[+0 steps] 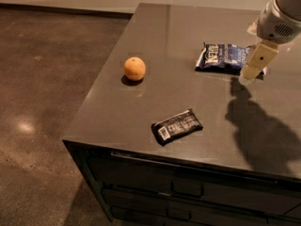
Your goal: Move blue chip bag near orange
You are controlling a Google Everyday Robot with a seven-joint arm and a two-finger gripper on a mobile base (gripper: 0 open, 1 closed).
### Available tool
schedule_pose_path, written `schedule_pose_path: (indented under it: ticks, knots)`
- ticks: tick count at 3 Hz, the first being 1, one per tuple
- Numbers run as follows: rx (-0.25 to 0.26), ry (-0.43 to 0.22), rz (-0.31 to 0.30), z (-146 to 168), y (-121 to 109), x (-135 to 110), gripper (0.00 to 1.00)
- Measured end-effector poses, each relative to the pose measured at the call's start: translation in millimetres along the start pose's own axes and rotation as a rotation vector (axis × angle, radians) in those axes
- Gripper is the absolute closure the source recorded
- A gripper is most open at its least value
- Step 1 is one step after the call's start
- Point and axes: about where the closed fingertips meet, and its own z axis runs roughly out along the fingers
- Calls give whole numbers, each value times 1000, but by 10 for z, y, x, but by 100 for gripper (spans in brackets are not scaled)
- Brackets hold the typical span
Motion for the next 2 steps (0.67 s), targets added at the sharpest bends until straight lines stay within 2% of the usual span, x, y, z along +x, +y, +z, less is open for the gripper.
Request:
schedule_pose_path:
  ticks: [1, 2]
  knots:
    - [14, -29, 49, 286, -401, 66, 0]
    - [32, -62, 101, 535, -633, 101, 0]
